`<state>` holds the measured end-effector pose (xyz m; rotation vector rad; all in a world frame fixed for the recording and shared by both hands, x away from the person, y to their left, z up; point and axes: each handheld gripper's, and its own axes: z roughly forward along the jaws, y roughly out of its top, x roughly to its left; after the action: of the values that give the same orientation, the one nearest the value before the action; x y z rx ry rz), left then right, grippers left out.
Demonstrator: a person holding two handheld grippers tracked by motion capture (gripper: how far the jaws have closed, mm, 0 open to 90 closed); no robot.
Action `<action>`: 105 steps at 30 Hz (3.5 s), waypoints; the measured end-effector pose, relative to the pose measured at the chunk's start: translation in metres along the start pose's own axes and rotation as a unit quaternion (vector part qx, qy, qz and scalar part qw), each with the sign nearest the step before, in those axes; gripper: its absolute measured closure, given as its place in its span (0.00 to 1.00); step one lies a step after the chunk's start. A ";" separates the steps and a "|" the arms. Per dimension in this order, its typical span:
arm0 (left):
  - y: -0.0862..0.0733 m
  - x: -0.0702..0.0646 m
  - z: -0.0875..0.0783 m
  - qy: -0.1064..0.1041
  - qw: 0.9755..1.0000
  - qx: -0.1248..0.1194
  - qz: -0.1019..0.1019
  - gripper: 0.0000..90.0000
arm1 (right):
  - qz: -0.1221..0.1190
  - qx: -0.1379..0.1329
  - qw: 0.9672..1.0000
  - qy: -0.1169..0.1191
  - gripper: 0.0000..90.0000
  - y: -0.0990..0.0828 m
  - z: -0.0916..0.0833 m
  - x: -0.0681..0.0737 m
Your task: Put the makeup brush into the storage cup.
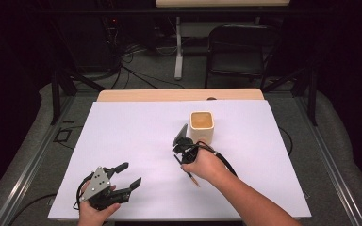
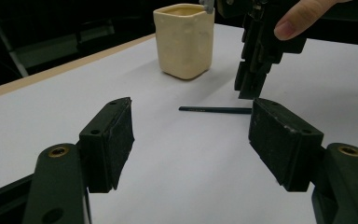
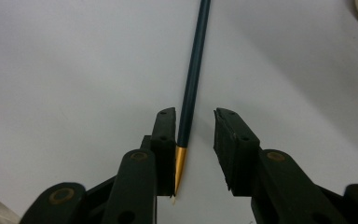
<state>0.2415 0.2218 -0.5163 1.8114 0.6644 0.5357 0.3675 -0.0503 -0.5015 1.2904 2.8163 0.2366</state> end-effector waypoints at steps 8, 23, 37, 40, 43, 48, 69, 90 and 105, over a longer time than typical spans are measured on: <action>0.000 0.000 0.000 0.000 1.000 0.001 0.000 0.34 | 0.001 0.019 1.000 -0.003 0.83 0.002 0.005 0.001; 0.000 0.000 0.000 -0.001 1.000 0.001 0.001 0.34 | 0.008 0.037 0.999 -0.007 0.86 0.007 0.015 0.005; 0.000 0.001 0.000 -0.002 1.000 0.000 0.001 0.34 | 0.022 0.041 0.999 0.004 0.89 0.006 0.026 0.005; 0.000 0.001 0.000 -0.002 1.000 0.001 0.001 0.34 | 0.018 0.049 0.999 0.004 0.90 0.007 0.026 0.004; 0.000 0.001 0.000 -0.002 1.000 0.000 0.001 0.34 | 0.022 0.048 0.999 0.007 0.91 0.007 0.027 0.004; 0.000 0.001 0.000 -0.002 1.000 0.000 0.001 0.34 | 0.019 0.051 0.999 0.004 0.92 0.007 0.027 0.004; -0.001 -0.001 0.000 -0.002 1.000 -0.006 0.010 0.36 | 0.010 0.055 0.998 -0.007 0.93 0.008 0.027 0.007; -0.001 0.000 0.001 0.002 1.000 -0.008 0.008 0.36 | 0.000 0.035 0.999 0.008 0.93 0.007 0.012 0.006; -0.001 -0.001 0.002 -0.004 1.000 -0.009 0.011 0.38 | 0.008 0.014 0.999 0.035 0.93 0.001 -0.002 0.001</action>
<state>0.2416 0.2205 -0.5182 1.8045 0.6334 0.5481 0.3670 -0.0492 -0.4992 1.3369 2.8791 0.2488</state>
